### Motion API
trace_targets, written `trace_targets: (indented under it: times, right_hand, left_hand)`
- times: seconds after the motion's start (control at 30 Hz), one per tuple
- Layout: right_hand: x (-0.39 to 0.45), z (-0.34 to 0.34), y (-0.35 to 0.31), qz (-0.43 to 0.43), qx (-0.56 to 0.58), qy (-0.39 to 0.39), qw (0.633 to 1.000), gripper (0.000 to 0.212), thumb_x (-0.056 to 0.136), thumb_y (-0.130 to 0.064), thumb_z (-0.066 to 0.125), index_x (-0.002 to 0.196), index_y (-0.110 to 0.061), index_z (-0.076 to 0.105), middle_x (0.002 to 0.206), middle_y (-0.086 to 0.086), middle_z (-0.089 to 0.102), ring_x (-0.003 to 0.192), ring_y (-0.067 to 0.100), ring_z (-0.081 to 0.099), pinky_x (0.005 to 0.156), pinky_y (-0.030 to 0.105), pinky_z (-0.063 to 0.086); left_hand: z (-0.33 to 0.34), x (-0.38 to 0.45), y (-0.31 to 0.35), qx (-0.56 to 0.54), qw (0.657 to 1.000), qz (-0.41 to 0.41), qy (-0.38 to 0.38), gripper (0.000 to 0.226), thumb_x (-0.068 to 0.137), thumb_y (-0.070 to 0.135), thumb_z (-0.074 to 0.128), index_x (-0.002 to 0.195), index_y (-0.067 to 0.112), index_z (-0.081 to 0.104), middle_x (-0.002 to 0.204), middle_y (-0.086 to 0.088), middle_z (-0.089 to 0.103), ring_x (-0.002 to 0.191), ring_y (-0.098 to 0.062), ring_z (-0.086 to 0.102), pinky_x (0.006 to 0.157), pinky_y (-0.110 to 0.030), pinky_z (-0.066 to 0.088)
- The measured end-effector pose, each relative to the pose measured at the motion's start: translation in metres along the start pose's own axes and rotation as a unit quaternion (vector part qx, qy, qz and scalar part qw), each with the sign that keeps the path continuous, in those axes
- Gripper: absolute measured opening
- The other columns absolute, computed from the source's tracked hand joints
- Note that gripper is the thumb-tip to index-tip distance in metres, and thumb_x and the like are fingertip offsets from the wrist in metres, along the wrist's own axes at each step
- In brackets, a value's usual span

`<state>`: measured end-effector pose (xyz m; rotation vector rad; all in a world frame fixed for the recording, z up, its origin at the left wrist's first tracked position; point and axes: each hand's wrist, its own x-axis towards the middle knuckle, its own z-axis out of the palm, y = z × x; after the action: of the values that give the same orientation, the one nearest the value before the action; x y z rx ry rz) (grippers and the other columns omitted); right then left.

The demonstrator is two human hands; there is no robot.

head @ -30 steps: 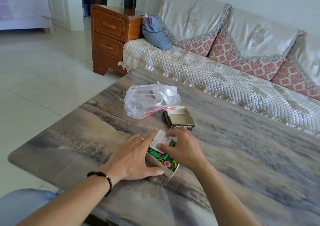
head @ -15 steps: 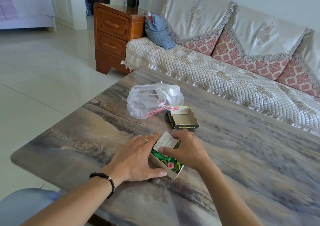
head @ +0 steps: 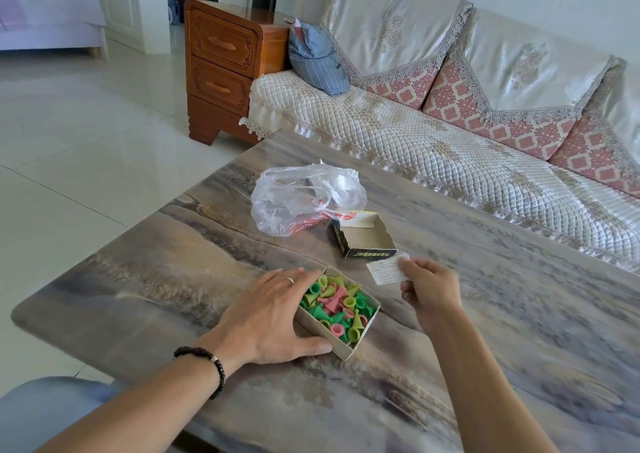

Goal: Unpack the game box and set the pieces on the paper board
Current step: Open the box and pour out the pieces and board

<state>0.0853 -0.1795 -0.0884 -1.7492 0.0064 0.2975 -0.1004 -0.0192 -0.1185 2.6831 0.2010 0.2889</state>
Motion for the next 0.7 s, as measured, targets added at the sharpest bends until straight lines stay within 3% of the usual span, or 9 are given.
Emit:
trace_targets:
  times: [0.13, 0.3, 0.37, 0.43, 0.5, 0.57, 0.63, 0.7]
  right_hand:
    - [0.019, 0.005, 0.013, 0.078, -0.011, 0.032, 0.996, 0.009, 0.084, -0.001, 0.069, 0.078, -0.005, 0.063, 0.054, 0.008, 0.059, 0.042, 0.012, 0.054, 0.038, 0.018, 0.046]
    - [0.028, 0.026, 0.004, 0.063, -0.096, 0.005, 0.993, 0.006, 0.080, -0.001, 0.071, 0.083, -0.004, 0.066, 0.070, 0.012, 0.067, 0.052, 0.017, 0.064, 0.051, 0.027, 0.056]
    - [0.025, 0.029, 0.001, 0.002, -0.283, 0.008, 0.959, 0.009, 0.078, -0.013, 0.072, 0.084, -0.009, 0.066, 0.073, 0.007, 0.066, 0.058, 0.018, 0.063, 0.054, 0.030, 0.054]
    - [0.018, 0.028, 0.002, -0.093, -0.450, 0.054, 0.886, 0.017, 0.079, -0.028, 0.067, 0.089, -0.014, 0.066, 0.092, 0.005, 0.065, 0.069, 0.020, 0.057, 0.058, 0.027, 0.043]
    - [0.002, 0.026, 0.001, -0.192, -0.443, 0.074, 0.873, 0.025, 0.085, -0.032, 0.060, 0.100, -0.014, 0.067, 0.104, 0.005, 0.063, 0.078, 0.018, 0.053, 0.066, 0.027, 0.039]
    - [-0.021, 0.027, 0.003, -0.309, -0.378, 0.002, 0.873, 0.027, 0.088, -0.037, 0.057, 0.100, -0.015, 0.067, 0.097, -0.001, 0.065, 0.079, 0.012, 0.056, 0.067, 0.026, 0.042]
    - [-0.045, 0.029, 0.008, -0.395, -0.391, -0.093, 0.826, 0.031, 0.088, -0.046, 0.053, 0.099, -0.020, 0.066, 0.092, -0.007, 0.063, 0.082, 0.008, 0.056, 0.067, 0.026, 0.045]
    - [-0.056, 0.031, 0.019, -0.441, -0.456, -0.128, 0.762, 0.035, 0.085, -0.054, 0.050, 0.097, -0.024, 0.065, 0.091, -0.006, 0.057, 0.086, 0.013, 0.052, 0.068, 0.029, 0.046]
  left_hand:
    - [0.000, -0.001, 0.001, 0.000, 1.000, 0.000, 0.003, 0.102, 0.071, 0.077, 0.057, 0.151, 0.033, 0.011, 0.157, 0.005, 0.025, 0.144, -0.007, 0.015, 0.107, -0.014, 0.003]
    - [0.000, -0.001, 0.000, -0.002, 1.000, 0.002, 0.003, 0.102, 0.072, 0.077, 0.057, 0.151, 0.033, 0.011, 0.157, 0.004, 0.025, 0.144, -0.007, 0.015, 0.108, -0.016, 0.002]
    - [0.000, -0.001, 0.000, -0.002, 1.000, -0.001, 0.002, 0.102, 0.072, 0.077, 0.057, 0.151, 0.033, 0.012, 0.157, 0.004, 0.024, 0.144, -0.008, 0.016, 0.108, -0.017, 0.004]
    - [0.001, -0.001, -0.001, -0.002, 1.000, 0.000, 0.002, 0.102, 0.071, 0.078, 0.056, 0.151, 0.033, 0.012, 0.157, 0.004, 0.026, 0.144, -0.008, 0.016, 0.109, -0.017, 0.003]
    - [0.003, 0.000, -0.002, -0.001, 1.000, 0.005, 0.004, 0.103, 0.069, 0.080, 0.055, 0.151, 0.033, 0.013, 0.156, 0.004, 0.029, 0.144, -0.007, 0.017, 0.110, -0.017, 0.002]
    - [0.004, 0.001, -0.004, -0.003, 1.000, 0.006, 0.006, 0.103, 0.069, 0.079, 0.056, 0.150, 0.032, 0.015, 0.154, 0.004, 0.033, 0.144, -0.007, 0.018, 0.111, -0.018, 0.003]
    - [0.005, 0.002, -0.004, -0.001, 1.000, 0.007, 0.018, 0.102, 0.068, 0.079, 0.057, 0.150, 0.032, 0.017, 0.151, 0.003, 0.037, 0.143, -0.006, 0.018, 0.112, -0.018, 0.004]
    - [0.006, 0.002, -0.004, 0.003, 1.000, 0.009, 0.029, 0.102, 0.067, 0.078, 0.058, 0.149, 0.031, 0.019, 0.149, 0.003, 0.041, 0.142, -0.006, 0.020, 0.112, -0.018, 0.006]
